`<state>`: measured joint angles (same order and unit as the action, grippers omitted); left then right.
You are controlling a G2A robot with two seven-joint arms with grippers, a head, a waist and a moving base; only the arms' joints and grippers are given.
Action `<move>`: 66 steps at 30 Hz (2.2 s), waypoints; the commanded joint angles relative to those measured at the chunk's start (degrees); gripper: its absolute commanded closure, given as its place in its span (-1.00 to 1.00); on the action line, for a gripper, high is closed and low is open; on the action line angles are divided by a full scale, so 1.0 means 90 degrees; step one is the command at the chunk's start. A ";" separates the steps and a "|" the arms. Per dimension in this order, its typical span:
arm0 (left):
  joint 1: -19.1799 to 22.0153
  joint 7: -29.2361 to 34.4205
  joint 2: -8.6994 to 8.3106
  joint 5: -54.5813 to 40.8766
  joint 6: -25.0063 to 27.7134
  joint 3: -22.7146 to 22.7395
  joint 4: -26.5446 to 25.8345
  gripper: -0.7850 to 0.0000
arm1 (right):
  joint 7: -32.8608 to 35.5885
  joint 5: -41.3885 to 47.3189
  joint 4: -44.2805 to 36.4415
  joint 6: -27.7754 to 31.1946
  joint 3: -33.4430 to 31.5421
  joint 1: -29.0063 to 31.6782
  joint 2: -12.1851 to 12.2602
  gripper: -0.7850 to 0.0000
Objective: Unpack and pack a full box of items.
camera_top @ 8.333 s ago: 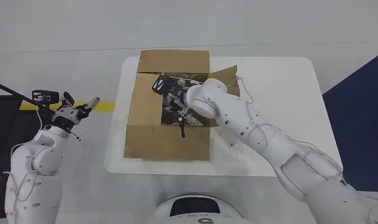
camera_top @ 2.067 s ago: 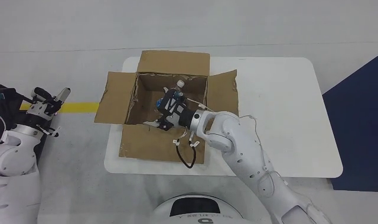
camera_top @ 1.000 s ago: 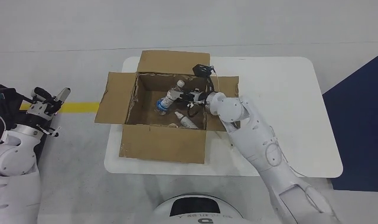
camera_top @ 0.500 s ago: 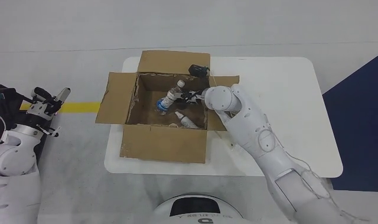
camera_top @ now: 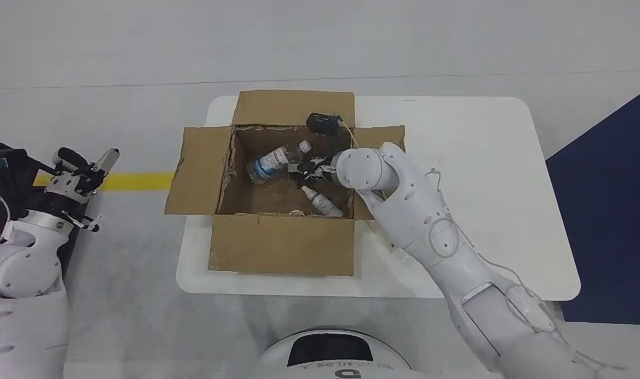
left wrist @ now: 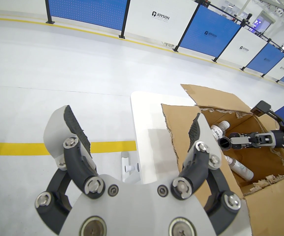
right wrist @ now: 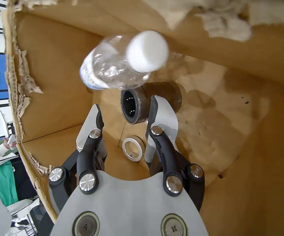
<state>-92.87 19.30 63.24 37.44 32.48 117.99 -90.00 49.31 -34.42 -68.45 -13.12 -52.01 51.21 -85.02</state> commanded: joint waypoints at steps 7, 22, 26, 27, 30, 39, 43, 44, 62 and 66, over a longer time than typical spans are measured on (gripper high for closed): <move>0.0000 0.0000 0.0000 0.0000 0.0000 0.0000 0.0000 -1.00 | -0.0066 -0.0158 -0.0002 -0.0448 -0.0099 0.0114 0.0035 -0.18; 0.0000 0.0000 0.0000 0.0000 0.0000 0.0000 0.0000 -1.00 | 0.0146 -0.0088 -0.0126 -0.0539 -0.0138 0.0254 0.0067 0.10; 0.0000 0.0000 0.0000 0.0000 0.0000 0.0000 0.0000 -1.00 | 0.0181 -0.0127 -0.0158 -0.0595 -0.0169 0.0252 0.0082 0.15; 0.0000 0.0000 0.0000 0.0000 0.0000 0.0000 0.0000 -1.00 | 0.0188 -0.0141 -0.0140 -0.0617 -0.0172 0.0238 0.0083 0.18; 0.0000 0.0000 0.0000 0.0000 0.0000 0.0000 0.0000 -1.00 | 0.0227 -0.0163 -0.0027 -0.0711 -0.0172 0.0149 0.0077 0.35; 0.0000 0.0000 0.0000 0.0000 0.0000 0.0000 0.0000 -1.00 | 0.0298 -0.0095 0.0357 -0.0817 -0.0046 -0.0135 0.0007 0.93; 0.0000 0.0000 0.0000 0.0000 0.0000 0.0000 0.0000 -1.00 | 0.0318 -0.0062 0.0368 -0.0728 0.0021 -0.0177 -0.0016 1.00; 0.0000 0.0000 0.0000 0.0000 0.0000 0.0000 0.0000 -1.00 | 0.0321 -0.0066 0.0323 -0.0646 0.0034 -0.0170 -0.0014 1.00; 0.0000 0.0000 0.0000 0.0000 0.0000 0.0000 0.0000 -1.00 | -0.0028 -0.1136 -0.2090 0.0740 -0.0513 0.1134 0.0407 0.58; 0.0000 0.0000 0.0000 0.0000 0.0000 0.0000 0.0000 -1.00 | -0.0450 -0.1330 -0.2339 0.1258 -0.0502 0.1215 0.0439 -1.00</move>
<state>-92.87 19.30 63.24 37.44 32.48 117.99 -90.00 45.46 -46.45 -89.42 -2.05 -56.55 62.09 -81.08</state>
